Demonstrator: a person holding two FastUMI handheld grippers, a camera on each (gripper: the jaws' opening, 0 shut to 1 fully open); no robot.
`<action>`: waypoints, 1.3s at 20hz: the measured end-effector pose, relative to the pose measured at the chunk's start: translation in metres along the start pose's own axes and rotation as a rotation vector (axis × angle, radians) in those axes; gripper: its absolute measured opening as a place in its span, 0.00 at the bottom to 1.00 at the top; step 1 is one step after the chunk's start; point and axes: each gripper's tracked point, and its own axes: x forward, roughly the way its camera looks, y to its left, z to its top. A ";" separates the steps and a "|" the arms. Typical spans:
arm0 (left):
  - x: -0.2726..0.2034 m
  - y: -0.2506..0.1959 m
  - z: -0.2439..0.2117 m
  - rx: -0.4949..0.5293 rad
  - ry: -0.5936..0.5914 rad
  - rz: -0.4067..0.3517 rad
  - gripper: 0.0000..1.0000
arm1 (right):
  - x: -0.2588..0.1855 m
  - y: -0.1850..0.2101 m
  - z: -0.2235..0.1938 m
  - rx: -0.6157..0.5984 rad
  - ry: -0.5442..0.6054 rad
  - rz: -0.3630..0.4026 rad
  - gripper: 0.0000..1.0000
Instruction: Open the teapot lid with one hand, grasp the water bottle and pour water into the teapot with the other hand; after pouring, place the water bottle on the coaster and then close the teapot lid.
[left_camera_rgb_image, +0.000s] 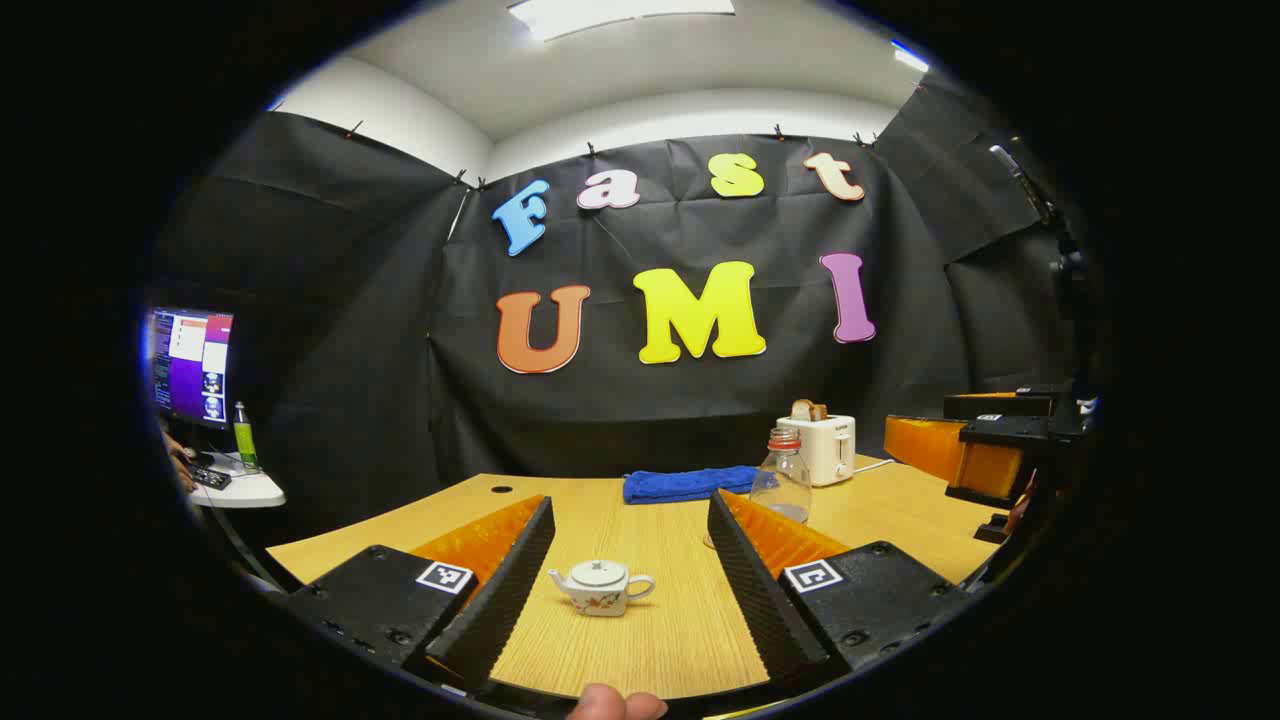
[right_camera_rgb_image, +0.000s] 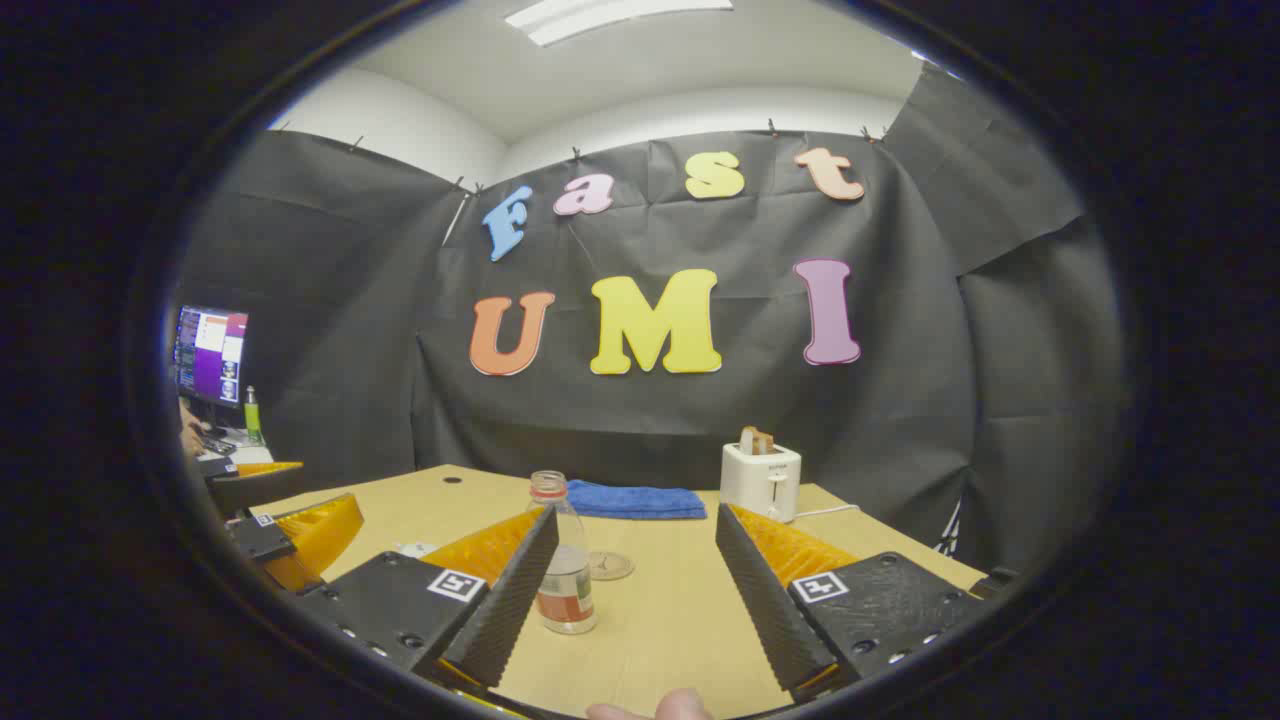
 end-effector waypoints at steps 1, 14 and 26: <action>0.001 -0.001 0.000 0.001 0.001 -0.003 0.88 | 0.004 -0.002 -0.002 0.012 0.005 -0.010 0.97; 0.024 0.001 -0.016 -0.044 0.076 -0.034 0.97 | 0.020 -0.010 -0.034 0.026 0.079 -0.041 0.96; 0.050 0.013 -0.065 -0.034 0.178 -0.014 0.96 | 0.030 -0.019 -0.065 0.063 0.166 -0.032 0.95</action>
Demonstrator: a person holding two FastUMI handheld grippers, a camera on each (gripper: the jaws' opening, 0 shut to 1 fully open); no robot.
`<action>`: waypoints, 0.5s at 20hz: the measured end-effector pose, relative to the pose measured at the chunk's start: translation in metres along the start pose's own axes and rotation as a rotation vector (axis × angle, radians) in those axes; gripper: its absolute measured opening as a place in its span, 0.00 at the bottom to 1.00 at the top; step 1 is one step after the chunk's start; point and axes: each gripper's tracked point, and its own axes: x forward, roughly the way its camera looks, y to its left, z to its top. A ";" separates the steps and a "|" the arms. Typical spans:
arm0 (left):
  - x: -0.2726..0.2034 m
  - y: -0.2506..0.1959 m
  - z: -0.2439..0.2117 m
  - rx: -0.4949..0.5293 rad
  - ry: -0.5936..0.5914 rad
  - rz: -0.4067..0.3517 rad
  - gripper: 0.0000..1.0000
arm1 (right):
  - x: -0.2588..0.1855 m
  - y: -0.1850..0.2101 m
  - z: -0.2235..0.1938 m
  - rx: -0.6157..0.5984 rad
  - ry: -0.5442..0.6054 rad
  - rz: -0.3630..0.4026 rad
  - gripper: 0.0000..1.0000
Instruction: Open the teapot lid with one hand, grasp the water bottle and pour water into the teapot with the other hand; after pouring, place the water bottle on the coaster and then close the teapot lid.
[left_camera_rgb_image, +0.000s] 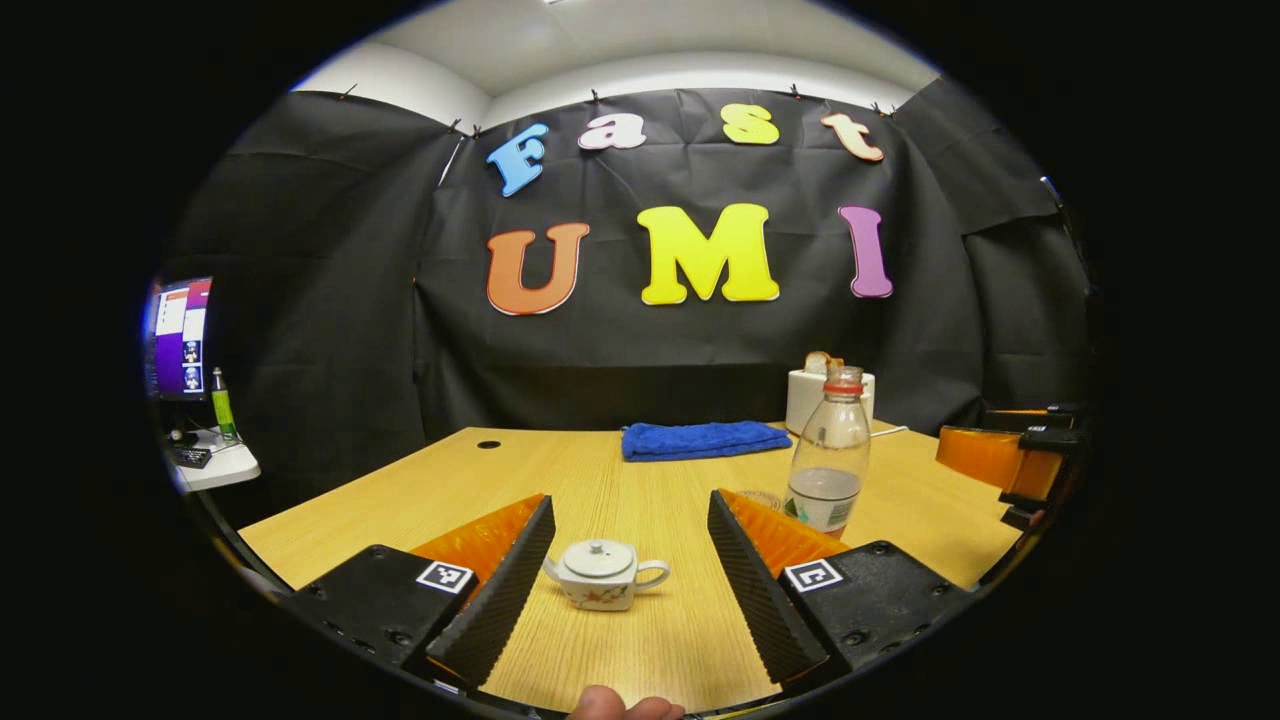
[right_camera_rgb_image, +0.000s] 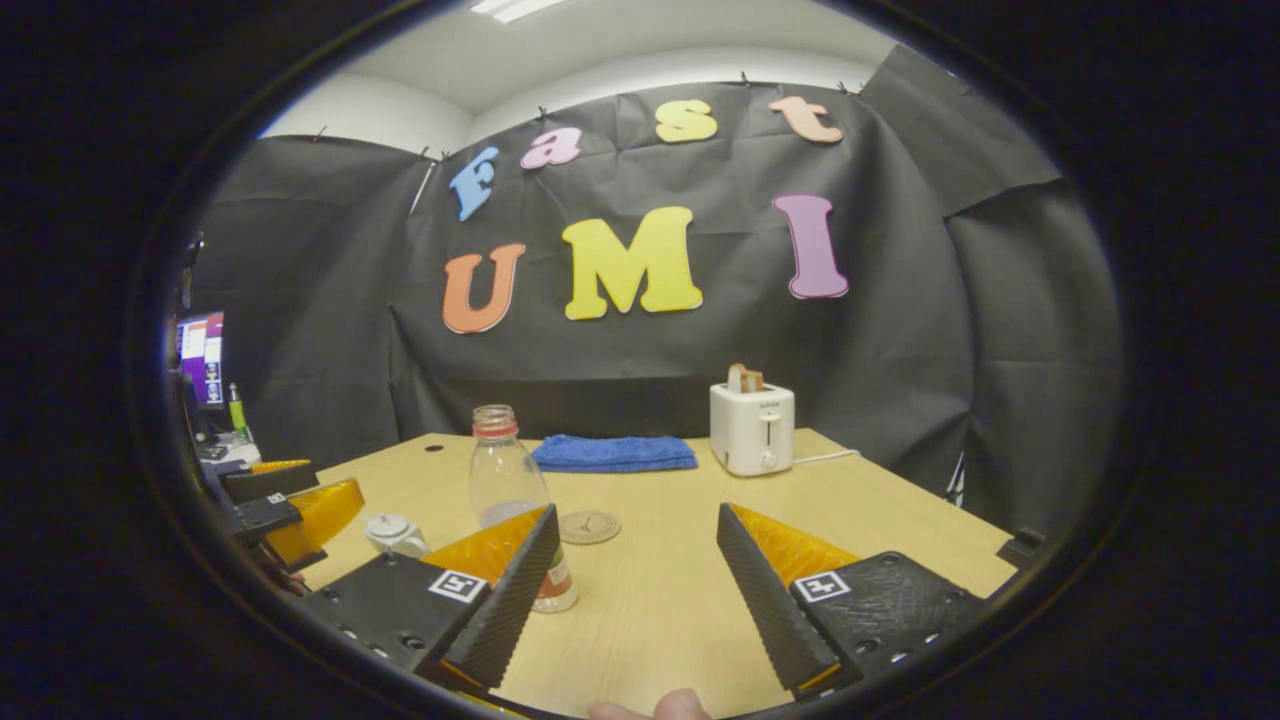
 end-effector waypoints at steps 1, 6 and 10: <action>0.004 0.001 -0.006 -0.013 0.013 0.002 0.97 | 0.002 -0.002 -0.003 0.000 0.008 -0.004 0.95; 0.030 0.006 -0.033 -0.051 0.100 -0.009 0.93 | 0.010 -0.011 -0.017 0.006 0.039 -0.022 0.95; 0.043 0.015 -0.047 -0.059 0.149 0.013 0.79 | 0.020 -0.022 -0.024 0.013 0.064 -0.049 0.95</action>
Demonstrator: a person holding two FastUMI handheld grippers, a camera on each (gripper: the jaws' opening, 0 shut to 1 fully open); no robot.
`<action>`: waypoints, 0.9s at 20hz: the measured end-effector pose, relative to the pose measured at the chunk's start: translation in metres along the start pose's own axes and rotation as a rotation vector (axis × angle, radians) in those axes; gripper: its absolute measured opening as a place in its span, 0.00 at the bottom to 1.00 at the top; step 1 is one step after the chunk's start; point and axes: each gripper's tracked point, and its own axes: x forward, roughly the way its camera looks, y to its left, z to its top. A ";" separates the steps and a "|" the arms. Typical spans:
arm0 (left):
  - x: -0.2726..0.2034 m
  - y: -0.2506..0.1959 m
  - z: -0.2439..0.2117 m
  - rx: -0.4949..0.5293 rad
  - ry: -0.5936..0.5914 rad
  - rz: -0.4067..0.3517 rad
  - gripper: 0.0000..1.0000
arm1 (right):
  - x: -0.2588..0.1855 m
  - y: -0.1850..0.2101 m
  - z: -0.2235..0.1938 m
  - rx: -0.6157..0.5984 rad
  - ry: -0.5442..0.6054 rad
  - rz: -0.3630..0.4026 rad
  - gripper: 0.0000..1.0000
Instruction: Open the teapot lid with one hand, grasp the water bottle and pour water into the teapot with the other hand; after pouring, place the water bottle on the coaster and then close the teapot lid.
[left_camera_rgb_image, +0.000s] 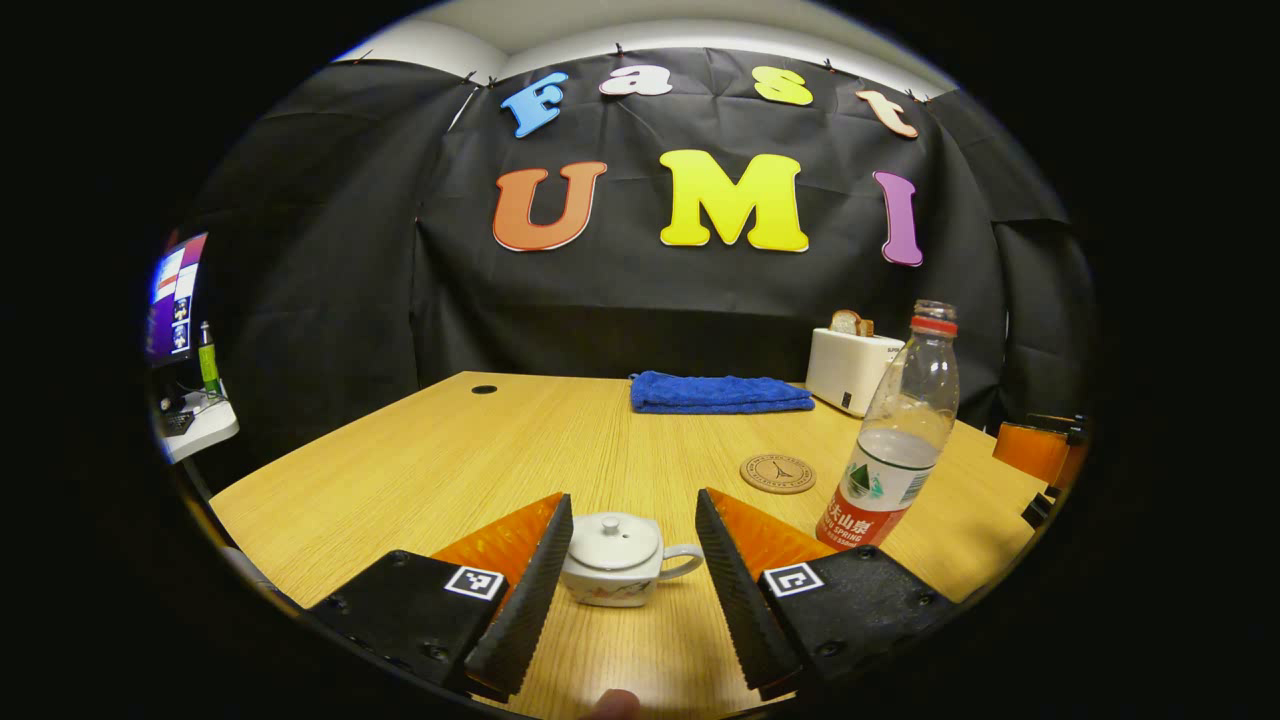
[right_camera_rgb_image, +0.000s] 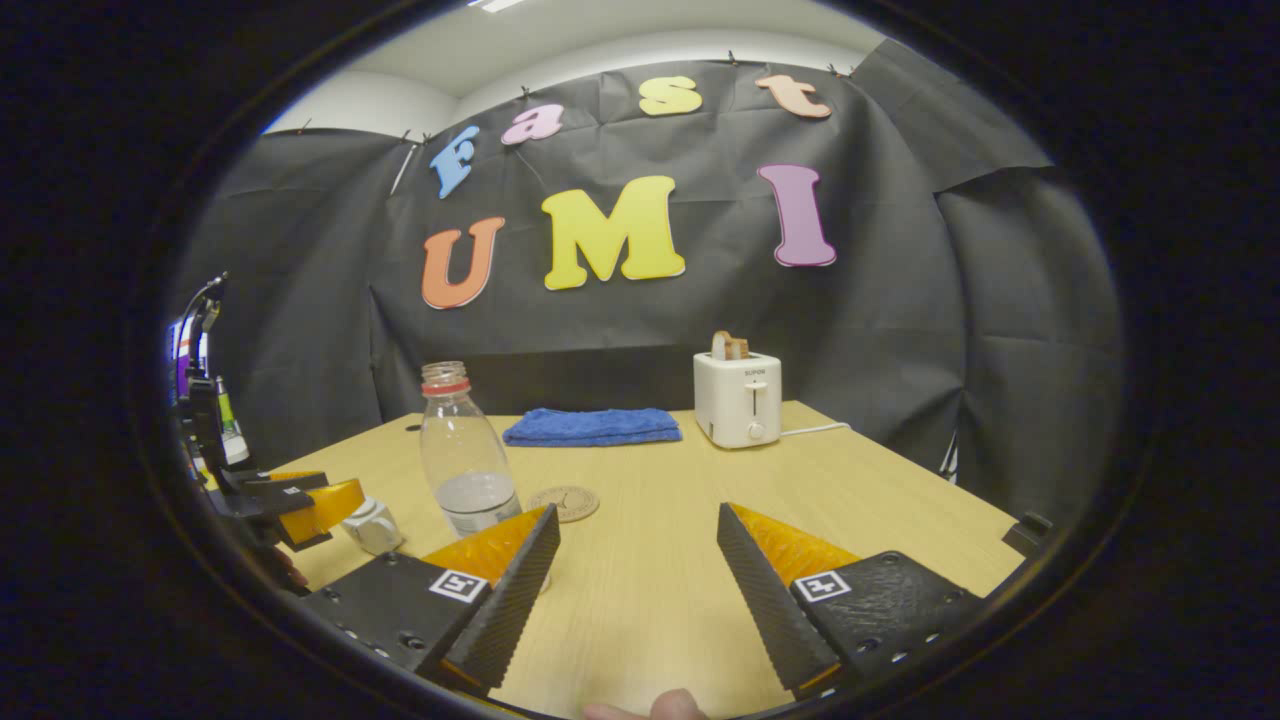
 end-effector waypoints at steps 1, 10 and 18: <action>0.004 0.003 -0.003 0.000 0.012 0.008 0.77 | 0.001 -0.001 -0.001 0.002 0.004 -0.001 0.96; 0.014 0.015 -0.007 0.029 0.044 0.048 0.32 | 0.007 0.002 -0.002 -0.020 0.002 -0.002 0.93; 0.020 0.010 -0.006 0.130 0.046 0.026 0.07 | 0.010 0.002 -0.001 -0.026 -0.002 0.017 0.93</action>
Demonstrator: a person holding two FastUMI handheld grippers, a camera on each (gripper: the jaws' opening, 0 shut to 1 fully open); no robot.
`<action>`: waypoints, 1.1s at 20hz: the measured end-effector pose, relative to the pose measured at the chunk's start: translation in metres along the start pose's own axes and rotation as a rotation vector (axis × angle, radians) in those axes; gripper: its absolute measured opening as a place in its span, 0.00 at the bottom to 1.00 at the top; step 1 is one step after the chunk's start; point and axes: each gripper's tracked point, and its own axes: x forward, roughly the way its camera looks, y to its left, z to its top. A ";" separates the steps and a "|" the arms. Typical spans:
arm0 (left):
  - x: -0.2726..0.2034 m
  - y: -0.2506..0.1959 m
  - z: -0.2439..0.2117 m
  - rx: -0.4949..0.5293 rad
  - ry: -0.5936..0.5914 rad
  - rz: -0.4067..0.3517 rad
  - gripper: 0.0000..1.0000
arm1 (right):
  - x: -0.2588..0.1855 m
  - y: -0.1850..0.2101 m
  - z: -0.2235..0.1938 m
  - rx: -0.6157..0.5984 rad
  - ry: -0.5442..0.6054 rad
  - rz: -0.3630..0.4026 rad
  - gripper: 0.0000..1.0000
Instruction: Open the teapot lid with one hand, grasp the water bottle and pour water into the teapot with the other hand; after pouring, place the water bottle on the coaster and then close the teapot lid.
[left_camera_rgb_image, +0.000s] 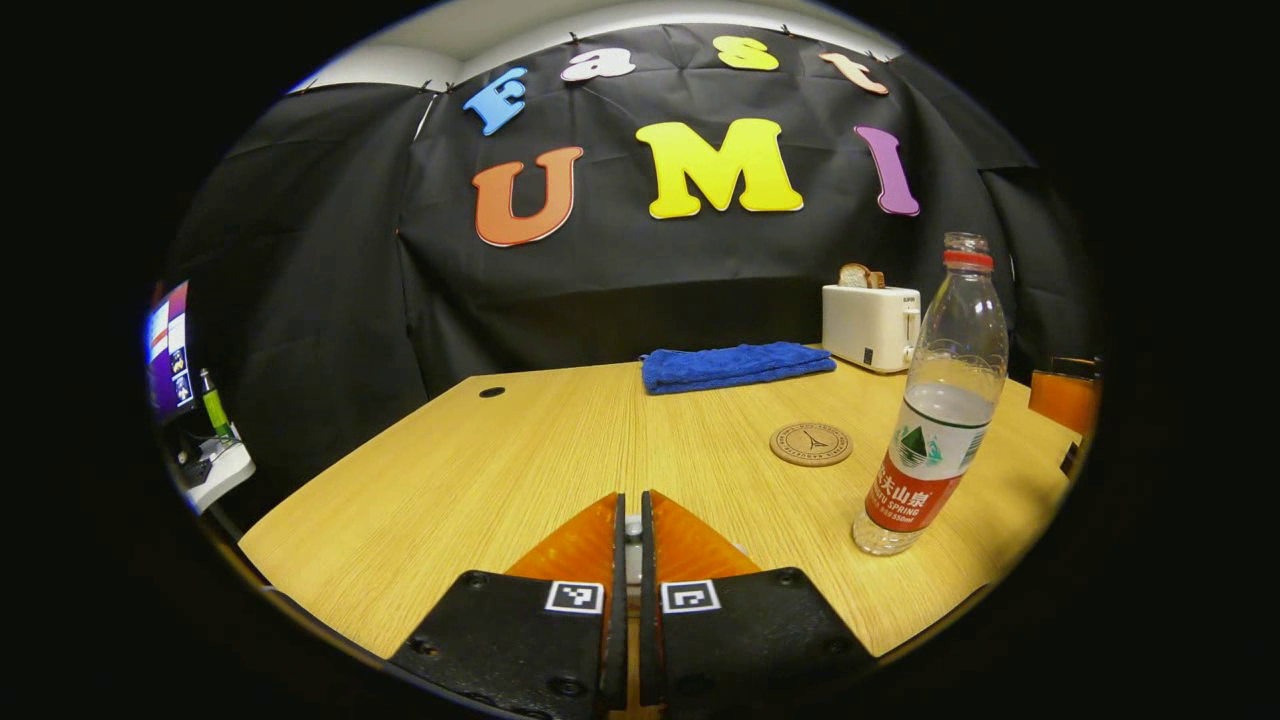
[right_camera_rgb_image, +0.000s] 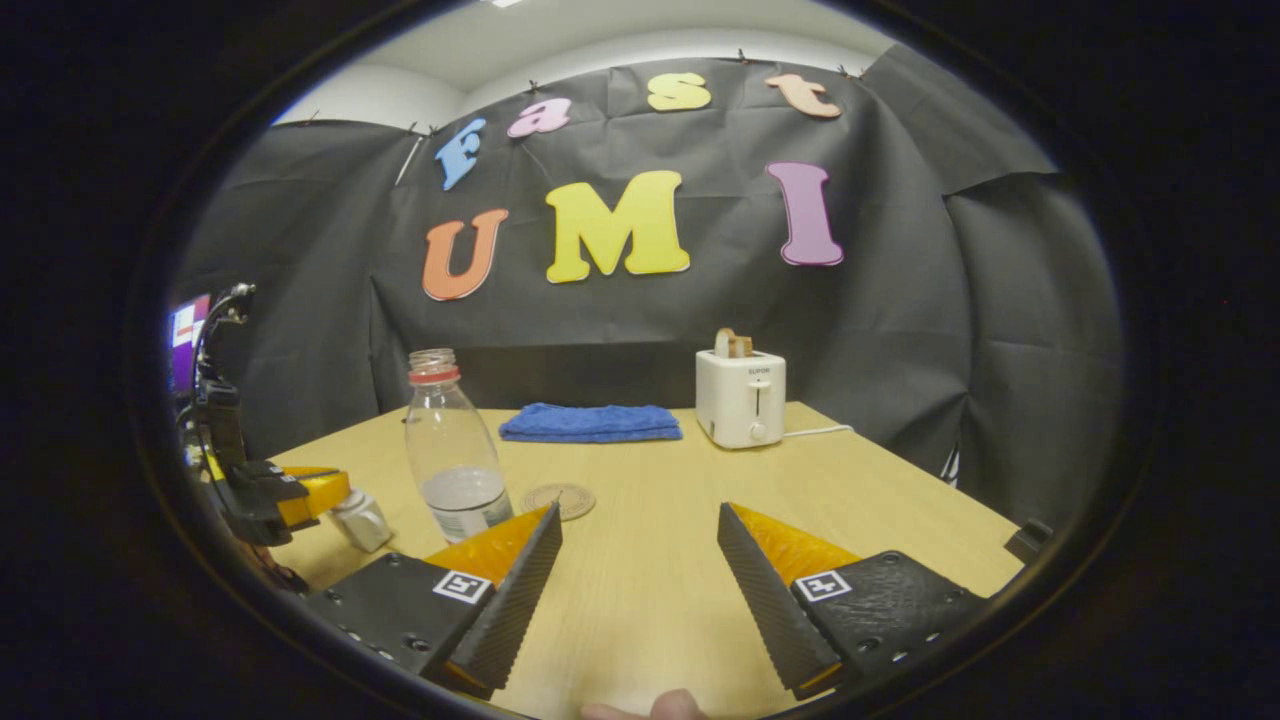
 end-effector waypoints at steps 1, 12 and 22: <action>-0.001 -0.001 0.001 -0.013 -0.001 -0.006 0.06 | 0.000 0.002 0.000 0.007 -0.001 0.012 0.93; -0.020 0.007 0.036 -0.063 -0.092 -0.020 0.03 | -0.015 0.063 0.004 -0.035 -0.037 0.264 0.93; -0.050 0.037 0.043 -0.104 -0.133 0.008 0.03 | 0.031 0.109 -0.031 -0.074 0.064 0.258 0.96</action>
